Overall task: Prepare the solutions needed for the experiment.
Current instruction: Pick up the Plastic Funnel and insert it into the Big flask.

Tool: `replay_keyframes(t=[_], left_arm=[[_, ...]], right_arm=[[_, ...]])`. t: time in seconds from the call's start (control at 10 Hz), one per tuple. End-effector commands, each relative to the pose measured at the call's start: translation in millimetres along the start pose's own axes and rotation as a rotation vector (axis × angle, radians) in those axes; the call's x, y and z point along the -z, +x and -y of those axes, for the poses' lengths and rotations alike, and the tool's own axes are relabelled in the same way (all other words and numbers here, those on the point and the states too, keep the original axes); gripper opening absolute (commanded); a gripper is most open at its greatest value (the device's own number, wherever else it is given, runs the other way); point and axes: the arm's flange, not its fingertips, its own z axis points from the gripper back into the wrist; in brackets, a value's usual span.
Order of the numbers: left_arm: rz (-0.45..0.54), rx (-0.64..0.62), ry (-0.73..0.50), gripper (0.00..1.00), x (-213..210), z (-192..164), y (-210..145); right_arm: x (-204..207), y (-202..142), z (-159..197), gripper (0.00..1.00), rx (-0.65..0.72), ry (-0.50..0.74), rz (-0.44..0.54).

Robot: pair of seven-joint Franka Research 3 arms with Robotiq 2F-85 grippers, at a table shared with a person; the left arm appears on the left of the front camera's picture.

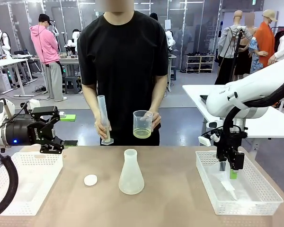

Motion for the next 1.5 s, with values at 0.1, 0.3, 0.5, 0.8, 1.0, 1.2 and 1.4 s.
replay_keyframes(t=[0.1, 0.3, 0.5, 0.8, 1.0, 1.2, 1.4], left_arm=[[0.003, 0.004, 0.001, 1.0, -2, 1, 0], [0.003, 0.004, 0.001, 1.0, -2, 1, 0], [0.003, 0.004, 0.001, 1.0, -2, 1, 0], [0.003, 0.004, 0.001, 1.0, -2, 1, 0], [0.003, 0.004, 0.001, 1.0, -2, 1, 0], [0.003, 0.004, 0.001, 1.0, -2, 1, 0], [0.003, 0.004, 0.001, 1.0, -2, 1, 0]], right_arm=[[3, 3, 7, 0.53, 0.02, -0.008, -0.013], [3, 3, 8, 0.34, 0.009, -0.006, -0.001], [4, 2, 11, 0.15, 0.008, 0.003, 0.004], [3, 2, 14, 0.14, 0.011, 0.007, 0.002], [3, 2, 14, 0.0, 0.015, 0.006, 0.006], [-6, 3, 11, 0.0, 0.087, 0.002, 0.013], [-32, 4, -1, 0.0, 0.137, -0.059, 0.004]])
